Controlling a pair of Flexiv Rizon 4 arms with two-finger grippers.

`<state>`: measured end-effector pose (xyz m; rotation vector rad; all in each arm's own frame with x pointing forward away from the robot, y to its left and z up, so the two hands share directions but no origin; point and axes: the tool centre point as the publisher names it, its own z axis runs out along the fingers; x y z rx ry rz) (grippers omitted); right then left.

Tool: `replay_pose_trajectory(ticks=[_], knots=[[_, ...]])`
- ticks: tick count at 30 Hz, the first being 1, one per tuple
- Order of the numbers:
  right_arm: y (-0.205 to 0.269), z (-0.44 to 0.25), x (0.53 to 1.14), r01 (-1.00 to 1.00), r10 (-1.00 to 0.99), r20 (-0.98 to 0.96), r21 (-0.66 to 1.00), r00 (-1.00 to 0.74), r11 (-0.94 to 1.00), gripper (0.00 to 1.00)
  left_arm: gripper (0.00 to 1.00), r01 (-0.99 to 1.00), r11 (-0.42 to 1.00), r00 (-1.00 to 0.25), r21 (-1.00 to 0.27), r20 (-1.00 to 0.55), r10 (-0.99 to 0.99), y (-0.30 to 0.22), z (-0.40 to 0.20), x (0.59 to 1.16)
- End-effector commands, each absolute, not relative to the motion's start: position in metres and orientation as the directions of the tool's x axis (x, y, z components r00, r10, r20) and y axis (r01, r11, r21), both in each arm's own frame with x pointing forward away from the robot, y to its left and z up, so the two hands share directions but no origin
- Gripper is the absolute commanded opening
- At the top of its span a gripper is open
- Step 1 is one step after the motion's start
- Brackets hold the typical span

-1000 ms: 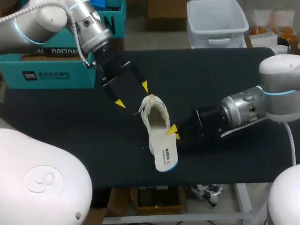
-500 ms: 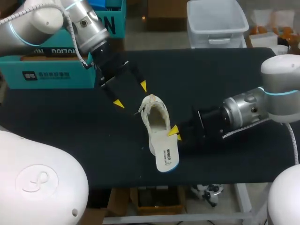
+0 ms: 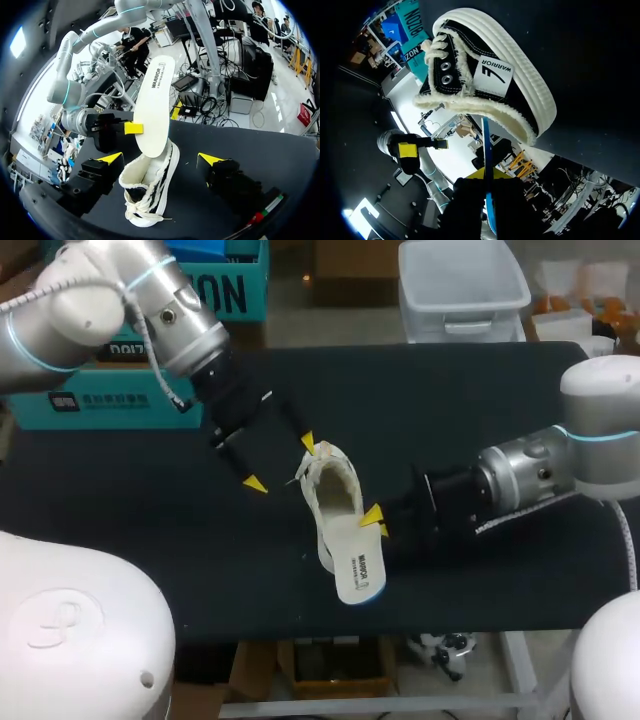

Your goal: Open the shoe tongue, take the insole out of the shoe, put the insole back into the shoe, and pack the shoe into the shoebox

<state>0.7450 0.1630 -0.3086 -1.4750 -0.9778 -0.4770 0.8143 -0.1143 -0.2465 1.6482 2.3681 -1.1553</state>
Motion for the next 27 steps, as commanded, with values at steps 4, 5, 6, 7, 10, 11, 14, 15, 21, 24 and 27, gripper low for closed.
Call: replay_pose_trajectory(ticks=[4, 5, 6, 7, 10, 11, 14, 15, 21, 24, 27], knots=[[0.162, -0.309, 0.746, 0.790, 0.280, 0.781, -0.604, 0.559, 0.106, 0.00, 1.00, 0.835, 0.151, -0.503, -0.530, -0.621, 0.601, -0.108, -0.273, 0.770], [0.162, -0.309, 0.746, 0.789, 0.279, 0.780, -0.605, 0.560, 0.106, 0.00, 1.00, 0.829, 0.133, -0.508, -0.544, -0.630, 0.588, -0.109, -0.275, 0.766], [0.162, -0.309, 0.747, 0.789, 0.279, 0.780, -0.605, 0.561, 0.106, 0.00, 1.00, 0.827, 0.131, -0.510, -0.546, -0.631, 0.584, -0.110, -0.275, 0.763], [0.162, -0.308, 0.747, 0.789, 0.278, 0.779, -0.606, 0.562, 0.105, 0.00, 1.00, 0.807, 0.179, -0.548, -0.563, -0.600, 0.583, -0.114, -0.275, 0.758], [0.161, -0.308, 0.749, 0.788, 0.279, 0.779, -0.606, 0.562, 0.105, 0.00, 1.00, 0.772, 0.304, -0.613, -0.558, -0.530, 0.586, -0.122, -0.272, 0.752], [0.161, -0.307, 0.749, 0.790, 0.280, 0.780, -0.604, 0.559, 0.106, 0.00, 1.00, 0.772, 0.304, -0.613, -0.558, -0.530, 0.586, -0.122, -0.272, 0.752], [0.159, -0.307, 0.749, 0.791, 0.288, 0.780, -0.602, 0.555, 0.105, 0.00, 1.00, 0.772, 0.304, -0.613, -0.558, -0.530, 0.586, -0.122, -0.272, 0.752], [0.158, -0.307, 0.749, 0.792, 0.289, 0.781, -0.602, 0.554, 0.106, 0.00, 1.00, 0.772, 0.304, -0.613, -0.558, -0.530, 0.586, -0.122, -0.272, 0.752], [0.156, -0.308, 0.752, 0.793, 0.295, 0.783, -0.598, 0.548, 0.115, 0.00, 1.00, 0.772, 0.304, -0.613, -0.558, -0.530, 0.586, -0.122, -0.272, 0.752], [0.157, -0.308, 0.755, 0.794, 0.293, 0.786, -0.596, 0.545, 0.120, 0.00, 1.00, 0.766, 0.297, -0.628, -0.570, -0.565, 0.535, -0.133, -0.287, 0.751], [0.159, -0.308, 0.759, 0.791, 0.287, 0.785, -0.599, 0.550, 0.123, 0.00, 1.00, 0.741, 0.282, -0.661, -0.610, -0.586, 0.468, -0.141, -0.301, 0.751]])
